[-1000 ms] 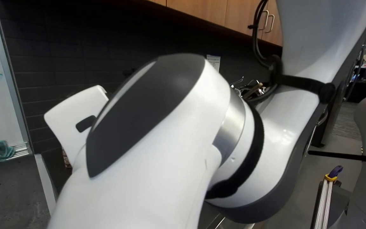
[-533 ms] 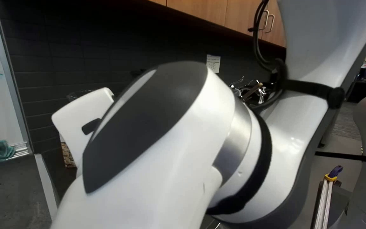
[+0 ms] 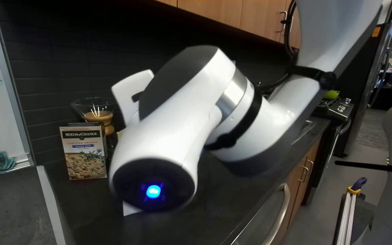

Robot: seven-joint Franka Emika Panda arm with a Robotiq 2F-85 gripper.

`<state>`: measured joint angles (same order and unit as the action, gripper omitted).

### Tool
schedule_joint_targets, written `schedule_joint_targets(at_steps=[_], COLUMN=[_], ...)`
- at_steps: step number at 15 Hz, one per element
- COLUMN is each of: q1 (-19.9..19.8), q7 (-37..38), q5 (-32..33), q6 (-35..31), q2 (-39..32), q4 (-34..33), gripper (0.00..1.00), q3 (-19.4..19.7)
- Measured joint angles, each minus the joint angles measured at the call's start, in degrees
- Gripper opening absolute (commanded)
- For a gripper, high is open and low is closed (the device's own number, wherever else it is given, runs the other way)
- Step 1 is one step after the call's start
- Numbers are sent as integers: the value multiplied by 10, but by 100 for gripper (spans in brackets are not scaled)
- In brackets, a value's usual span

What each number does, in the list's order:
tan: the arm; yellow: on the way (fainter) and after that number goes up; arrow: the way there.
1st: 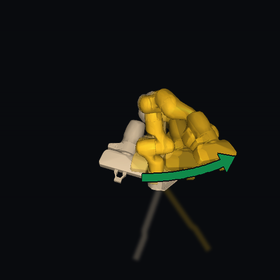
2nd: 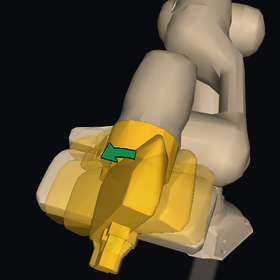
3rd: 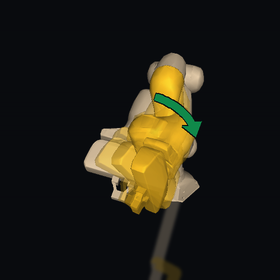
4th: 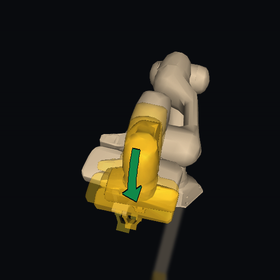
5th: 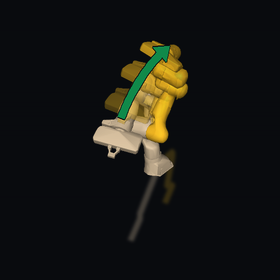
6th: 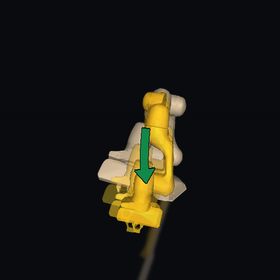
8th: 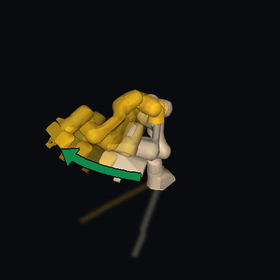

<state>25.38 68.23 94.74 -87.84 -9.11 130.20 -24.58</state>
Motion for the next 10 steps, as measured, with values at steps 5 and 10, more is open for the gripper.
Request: schedule_joint_targets(at_steps=[5, 10], q1=[-99, -139], q7=[-5, -10], q5=[66, 36], q6=[-138, -357], q2=[90, 159], q4=[38, 71], gripper=[57, 92], q3=[79, 134])
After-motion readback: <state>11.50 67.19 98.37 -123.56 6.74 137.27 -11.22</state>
